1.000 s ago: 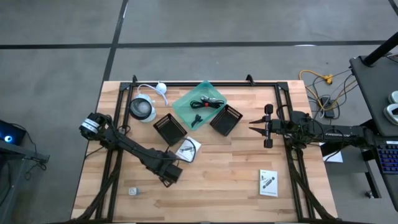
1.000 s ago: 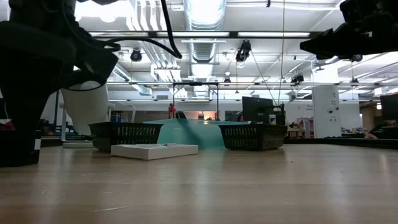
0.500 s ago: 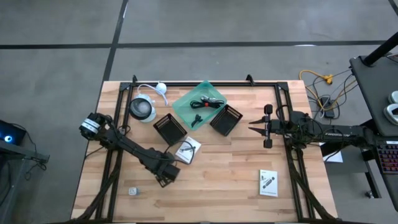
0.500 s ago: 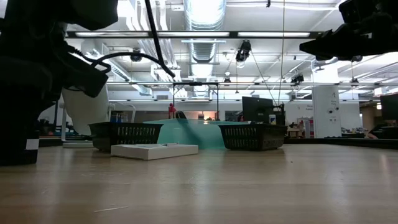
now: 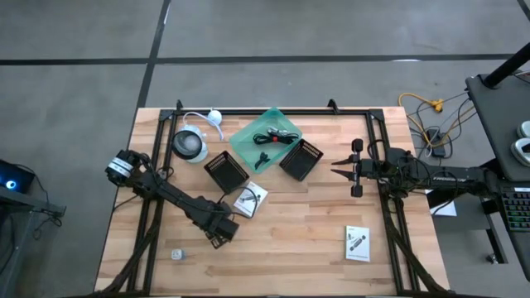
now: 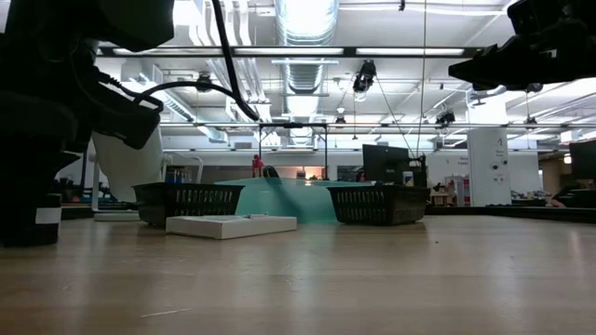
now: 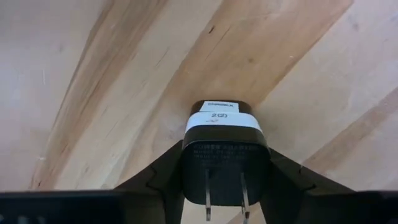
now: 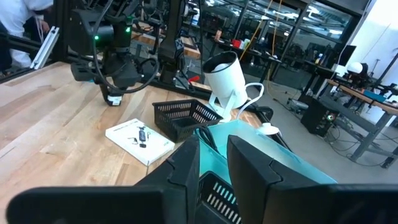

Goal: Pick and place items into bin
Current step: Put the black charger adapter into the left black bin, then put the blue charger adapter into the left black bin, then put the left card reader box into the right black bin

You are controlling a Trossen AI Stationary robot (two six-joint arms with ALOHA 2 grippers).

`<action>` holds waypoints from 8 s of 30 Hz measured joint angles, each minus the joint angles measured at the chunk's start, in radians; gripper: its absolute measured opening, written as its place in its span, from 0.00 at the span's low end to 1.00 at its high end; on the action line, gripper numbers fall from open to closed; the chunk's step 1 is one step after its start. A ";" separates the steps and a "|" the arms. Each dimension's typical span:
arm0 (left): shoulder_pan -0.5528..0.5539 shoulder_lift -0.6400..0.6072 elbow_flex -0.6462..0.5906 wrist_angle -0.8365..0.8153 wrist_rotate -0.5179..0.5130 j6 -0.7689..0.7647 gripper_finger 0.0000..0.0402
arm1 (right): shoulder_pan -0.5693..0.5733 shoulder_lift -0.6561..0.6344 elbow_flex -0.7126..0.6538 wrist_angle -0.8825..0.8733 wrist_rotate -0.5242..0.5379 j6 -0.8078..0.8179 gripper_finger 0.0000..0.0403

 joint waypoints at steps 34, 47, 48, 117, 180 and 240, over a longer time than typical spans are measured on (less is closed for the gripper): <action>0.014 -0.030 0.086 -0.001 -0.146 0.196 0.32 | 0.000 0.000 0.000 0.000 0.000 0.001 0.20; 0.240 -0.118 0.139 -0.016 -0.420 0.351 0.32 | 0.000 0.001 0.000 0.001 0.000 -0.002 0.18; 0.267 -0.119 0.136 -0.020 -0.417 0.358 0.32 | 0.000 0.001 0.000 0.001 -0.001 -0.002 0.18; -0.250 -0.153 0.128 -0.137 0.380 -1.061 0.76 | 0.000 0.000 0.000 0.000 0.000 -0.047 0.17; -0.287 -0.180 -0.295 0.424 0.443 -0.910 0.33 | 0.000 0.000 0.000 0.001 0.000 -0.047 0.17; 0.347 -0.182 -0.028 0.290 -0.516 0.394 0.80 | 0.000 0.001 0.000 -0.001 0.000 -0.043 0.17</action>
